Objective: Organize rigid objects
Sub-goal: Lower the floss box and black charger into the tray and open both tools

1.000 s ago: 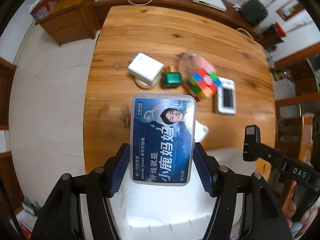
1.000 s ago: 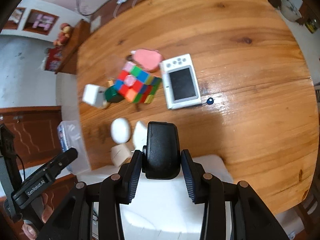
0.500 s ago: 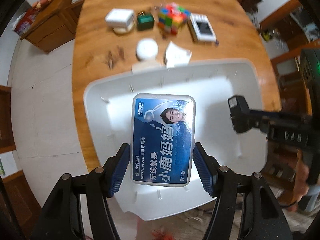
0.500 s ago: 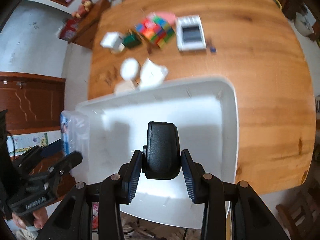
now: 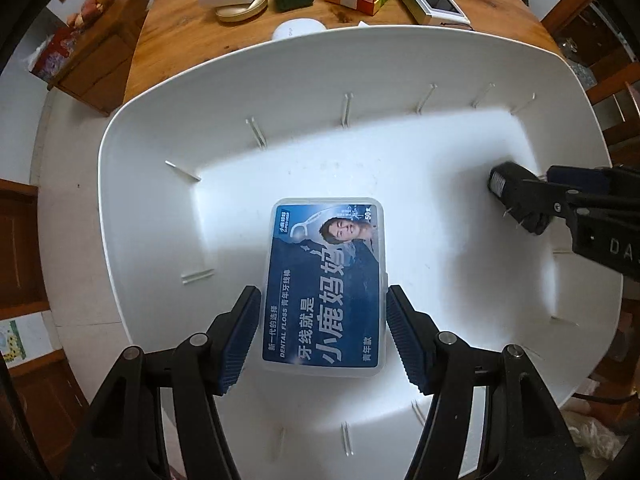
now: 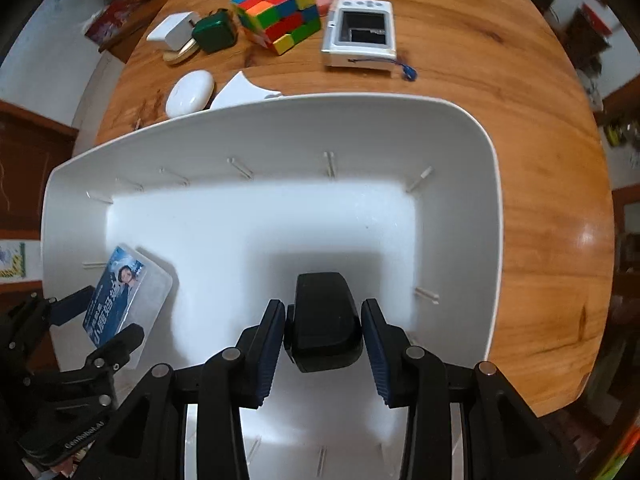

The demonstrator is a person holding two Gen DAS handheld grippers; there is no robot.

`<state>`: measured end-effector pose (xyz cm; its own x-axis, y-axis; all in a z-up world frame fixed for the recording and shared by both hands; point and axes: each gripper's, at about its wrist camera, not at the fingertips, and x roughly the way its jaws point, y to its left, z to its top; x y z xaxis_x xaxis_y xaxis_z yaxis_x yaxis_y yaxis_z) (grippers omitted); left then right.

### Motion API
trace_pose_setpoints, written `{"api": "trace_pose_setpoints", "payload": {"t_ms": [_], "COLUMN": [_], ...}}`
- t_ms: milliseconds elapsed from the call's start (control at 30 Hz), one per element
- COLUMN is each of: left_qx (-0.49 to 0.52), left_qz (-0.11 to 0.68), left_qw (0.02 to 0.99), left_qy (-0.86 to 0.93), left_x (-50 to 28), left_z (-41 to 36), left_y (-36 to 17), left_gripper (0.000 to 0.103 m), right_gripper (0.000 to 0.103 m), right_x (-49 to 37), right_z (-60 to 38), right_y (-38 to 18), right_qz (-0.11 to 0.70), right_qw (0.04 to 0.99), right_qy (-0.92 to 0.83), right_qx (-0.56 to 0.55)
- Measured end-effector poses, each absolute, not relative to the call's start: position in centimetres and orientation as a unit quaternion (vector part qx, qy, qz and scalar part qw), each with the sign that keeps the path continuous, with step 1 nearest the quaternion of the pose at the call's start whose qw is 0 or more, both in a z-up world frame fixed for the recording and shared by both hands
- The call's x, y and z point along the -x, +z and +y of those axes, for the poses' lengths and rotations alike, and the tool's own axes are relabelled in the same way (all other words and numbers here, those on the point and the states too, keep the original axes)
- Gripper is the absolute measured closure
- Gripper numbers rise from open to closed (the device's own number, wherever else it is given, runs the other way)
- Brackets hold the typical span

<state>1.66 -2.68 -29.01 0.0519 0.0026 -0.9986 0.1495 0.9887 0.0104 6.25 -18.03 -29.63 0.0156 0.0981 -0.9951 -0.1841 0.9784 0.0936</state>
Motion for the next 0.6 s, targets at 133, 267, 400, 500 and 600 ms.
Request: {"api": "trace_pose_setpoints", "payload": {"t_ms": [133,267,400,500,600], "left_qx": [-0.05,-0.047,-0.043,-0.039,-0.037], "left_qz": [0.689,0.686,0.683,0.68,0.675], "left_qw": [0.721,0.724,0.727,0.73,0.735], "left_qy": [-0.056,-0.055,-0.058,-0.061,-0.061], "left_x": [-1.3,-1.1,-0.7,-0.4,-0.6], "left_z": [-2.8,-2.3,-2.3,-2.3,-2.1], "left_y": [-28.9,-27.9,-26.3,-25.0,-23.9], "left_gripper": [0.033,0.021,0.018,0.018,0.018], "right_gripper": [0.042,0.032,0.032,0.032,0.032], "right_x": [-6.2,-5.8,-5.3,-4.7,-4.7], "right_z": [-16.7,-16.0,-16.1,-15.9,-16.2], "right_y": [-29.4,-28.3,-27.1,-26.4,-25.7], "right_qz": [0.684,0.667,0.66,0.659,0.663], "right_qw": [0.719,0.732,0.737,0.737,0.734], "right_qy": [0.098,0.113,0.121,0.128,0.126], "right_qx": [0.076,0.081,0.081,0.074,0.072]}}
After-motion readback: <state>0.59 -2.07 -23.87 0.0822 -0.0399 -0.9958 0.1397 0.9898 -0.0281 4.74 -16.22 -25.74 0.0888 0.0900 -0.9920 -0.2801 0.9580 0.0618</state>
